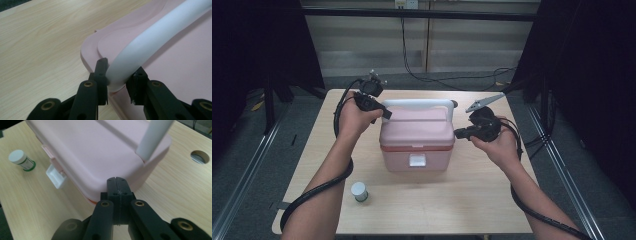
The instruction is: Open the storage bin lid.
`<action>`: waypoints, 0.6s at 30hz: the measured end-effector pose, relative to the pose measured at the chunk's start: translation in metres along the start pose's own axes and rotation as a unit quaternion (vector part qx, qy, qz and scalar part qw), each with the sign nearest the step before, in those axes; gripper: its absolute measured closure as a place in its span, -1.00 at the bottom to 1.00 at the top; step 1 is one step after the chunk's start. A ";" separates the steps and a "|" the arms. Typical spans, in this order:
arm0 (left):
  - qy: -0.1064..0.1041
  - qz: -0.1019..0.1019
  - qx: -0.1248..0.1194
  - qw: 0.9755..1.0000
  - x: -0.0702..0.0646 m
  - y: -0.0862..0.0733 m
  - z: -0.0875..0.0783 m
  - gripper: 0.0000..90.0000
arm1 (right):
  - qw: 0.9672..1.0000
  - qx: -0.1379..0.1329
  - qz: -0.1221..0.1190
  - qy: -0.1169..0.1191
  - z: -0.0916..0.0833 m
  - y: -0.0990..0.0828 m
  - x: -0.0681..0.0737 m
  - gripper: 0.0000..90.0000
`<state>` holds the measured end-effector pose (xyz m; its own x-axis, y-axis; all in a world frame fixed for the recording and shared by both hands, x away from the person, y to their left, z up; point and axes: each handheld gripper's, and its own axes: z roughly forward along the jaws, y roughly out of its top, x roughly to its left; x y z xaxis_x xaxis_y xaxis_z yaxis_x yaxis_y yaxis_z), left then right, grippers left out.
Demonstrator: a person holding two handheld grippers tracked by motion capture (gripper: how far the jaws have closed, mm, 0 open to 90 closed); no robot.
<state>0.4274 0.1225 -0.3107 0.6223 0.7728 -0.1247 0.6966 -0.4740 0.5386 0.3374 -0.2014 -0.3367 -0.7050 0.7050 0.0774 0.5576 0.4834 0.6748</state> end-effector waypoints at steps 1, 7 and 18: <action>-0.002 0.002 -0.001 1.000 0.001 0.001 -0.001 0.61 | 1.000 0.003 0.001 -0.001 0.000 -0.002 -0.002 1.00; -0.001 0.002 -0.003 1.000 0.001 0.004 -0.004 0.61 | 1.000 0.014 0.007 0.002 0.004 -0.014 -0.009 1.00; -0.011 -0.007 -0.009 1.000 0.006 0.007 -0.004 0.61 | 1.000 0.022 -0.005 0.020 0.019 -0.013 -0.004 1.00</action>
<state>0.4342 0.1256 -0.3041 0.6209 0.7694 -0.1501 0.6981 -0.4556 0.5524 0.3415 -0.2009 -0.3603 -0.7268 0.6795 0.1001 0.5683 0.5132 0.6432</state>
